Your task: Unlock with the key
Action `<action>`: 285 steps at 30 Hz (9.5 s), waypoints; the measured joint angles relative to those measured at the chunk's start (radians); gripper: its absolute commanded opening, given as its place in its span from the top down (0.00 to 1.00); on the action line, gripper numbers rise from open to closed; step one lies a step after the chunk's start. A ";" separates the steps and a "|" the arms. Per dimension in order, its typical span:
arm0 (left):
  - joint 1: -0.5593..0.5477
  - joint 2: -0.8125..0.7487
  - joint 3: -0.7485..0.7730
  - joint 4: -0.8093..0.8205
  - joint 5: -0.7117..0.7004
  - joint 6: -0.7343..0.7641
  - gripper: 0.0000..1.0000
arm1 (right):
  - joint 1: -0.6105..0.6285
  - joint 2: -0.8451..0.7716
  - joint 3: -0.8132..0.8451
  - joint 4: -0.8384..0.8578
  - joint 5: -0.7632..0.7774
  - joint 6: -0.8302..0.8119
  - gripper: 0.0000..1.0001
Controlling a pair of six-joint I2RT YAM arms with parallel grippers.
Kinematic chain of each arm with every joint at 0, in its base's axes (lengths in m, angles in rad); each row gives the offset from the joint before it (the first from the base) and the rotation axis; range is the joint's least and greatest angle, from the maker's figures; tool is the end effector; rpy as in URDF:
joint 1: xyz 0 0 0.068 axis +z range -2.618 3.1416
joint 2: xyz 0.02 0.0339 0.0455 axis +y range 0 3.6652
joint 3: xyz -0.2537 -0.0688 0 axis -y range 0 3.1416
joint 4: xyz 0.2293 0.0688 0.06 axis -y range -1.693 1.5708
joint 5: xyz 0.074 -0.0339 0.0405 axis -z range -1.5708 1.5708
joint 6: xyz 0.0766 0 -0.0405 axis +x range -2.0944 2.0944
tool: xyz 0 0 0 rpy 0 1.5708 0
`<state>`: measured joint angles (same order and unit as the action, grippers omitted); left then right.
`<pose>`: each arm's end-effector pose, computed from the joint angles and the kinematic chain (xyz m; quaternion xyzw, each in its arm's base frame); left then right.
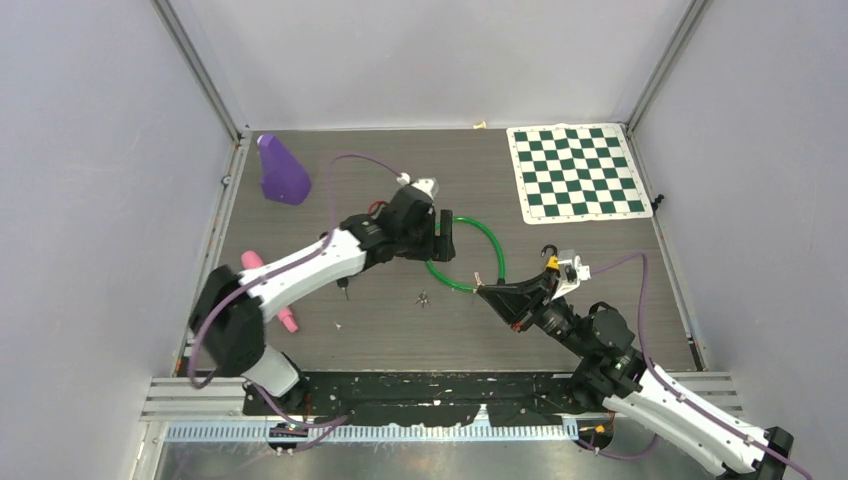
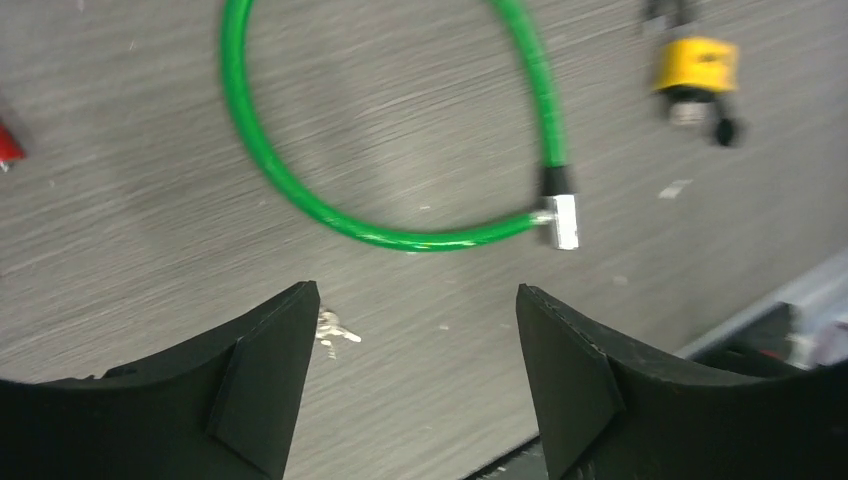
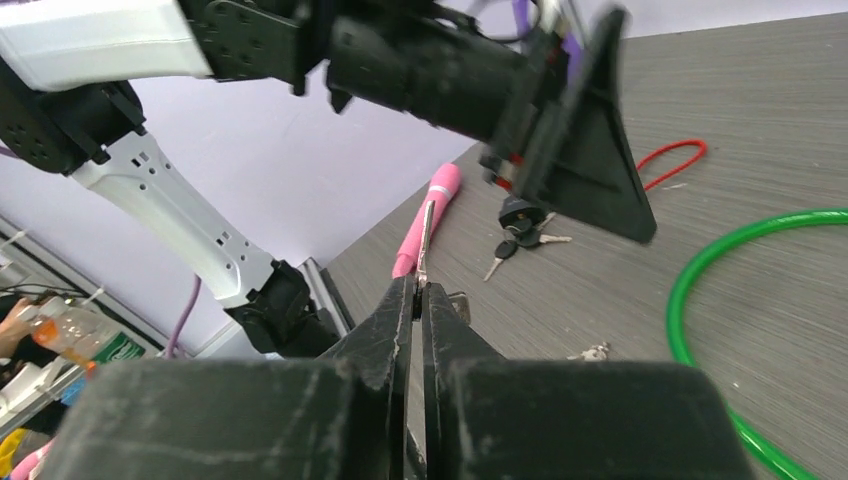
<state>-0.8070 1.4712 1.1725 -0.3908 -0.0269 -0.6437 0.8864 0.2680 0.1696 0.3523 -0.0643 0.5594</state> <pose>0.2420 -0.2497 0.2600 0.0680 0.9018 -0.2738 0.3272 0.0942 0.1233 0.2557 -0.1246 0.5993 0.5377 0.5798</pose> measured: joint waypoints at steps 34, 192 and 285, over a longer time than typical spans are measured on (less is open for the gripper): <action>0.193 0.468 0.145 -0.265 -0.356 -0.153 0.63 | -0.001 -0.159 0.002 -0.333 0.097 -0.035 0.95; 0.068 0.251 0.081 -0.004 0.322 -0.454 1.00 | -0.315 0.595 -0.092 0.282 -0.217 0.393 0.95; -0.027 -0.132 -0.296 1.149 0.373 -0.396 1.00 | -0.515 0.818 0.096 1.091 -0.643 0.871 0.95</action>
<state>-0.8341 1.3396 0.8768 0.7586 0.3462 -1.0401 0.3710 1.0863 0.2653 1.4433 -0.7074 1.4300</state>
